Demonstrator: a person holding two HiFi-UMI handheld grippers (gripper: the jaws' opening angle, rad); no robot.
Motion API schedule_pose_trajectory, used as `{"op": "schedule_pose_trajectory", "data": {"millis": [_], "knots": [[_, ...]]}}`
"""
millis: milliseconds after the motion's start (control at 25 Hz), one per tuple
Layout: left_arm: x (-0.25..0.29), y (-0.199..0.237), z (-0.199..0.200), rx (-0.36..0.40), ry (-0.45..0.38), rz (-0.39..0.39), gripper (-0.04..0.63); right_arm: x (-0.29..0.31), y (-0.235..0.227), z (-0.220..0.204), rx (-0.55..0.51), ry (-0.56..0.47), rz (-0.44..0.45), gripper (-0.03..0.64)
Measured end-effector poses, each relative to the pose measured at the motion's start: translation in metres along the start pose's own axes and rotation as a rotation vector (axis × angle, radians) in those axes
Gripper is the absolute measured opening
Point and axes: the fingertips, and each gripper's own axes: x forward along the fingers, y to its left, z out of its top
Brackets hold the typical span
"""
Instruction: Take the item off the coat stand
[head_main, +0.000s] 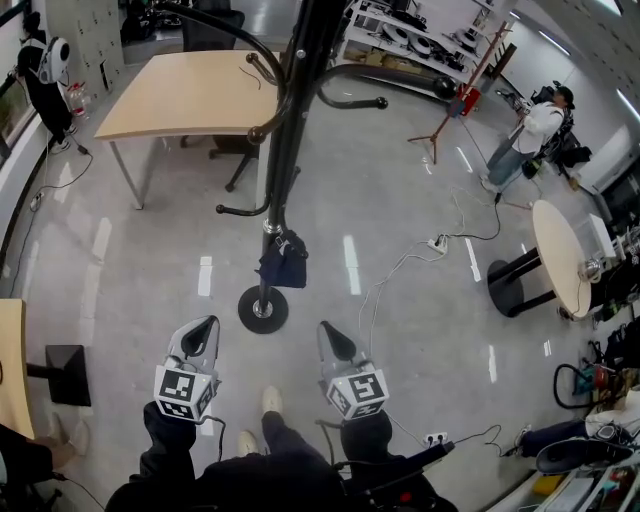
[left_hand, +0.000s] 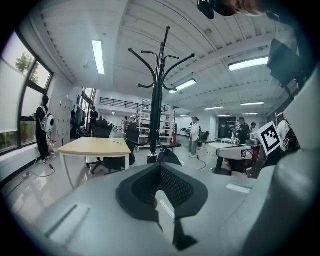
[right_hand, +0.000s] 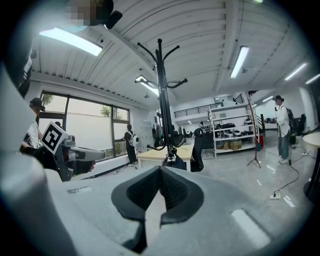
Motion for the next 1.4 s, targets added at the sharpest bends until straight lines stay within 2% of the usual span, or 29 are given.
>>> {"op": "schedule_pose_trajectory", "data": {"millis": [360, 560, 1040, 1080, 1120, 1400], "knots": [[0.017, 0.010, -0.009, 0.015, -0.013, 0.015, 0.002, 0.023, -0.014, -0.014, 0.011, 0.042, 0.011, 0.002], [0.022, 0.006, -0.002, -0.004, -0.001, 0.014, 0.002, 0.037, -0.016, -0.024, 0.012, 0.067, 0.033, 0.002], [0.020, 0.005, -0.014, 0.005, 0.007, 0.011, 0.002, 0.067, -0.020, -0.038, 0.032, 0.096, 0.060, 0.006], [0.020, 0.005, -0.015, 0.006, 0.008, 0.011, 0.002, 0.069, -0.020, -0.040, 0.034, 0.103, 0.070, 0.055], [0.020, 0.005, -0.015, 0.005, 0.008, 0.011, 0.002, 0.071, -0.020, -0.042, 0.033, 0.109, 0.079, 0.072], [0.019, 0.005, -0.020, 0.000, 0.019, 0.008, 0.002, 0.088, -0.022, -0.055, 0.008, 0.130, 0.082, 0.125]]}}
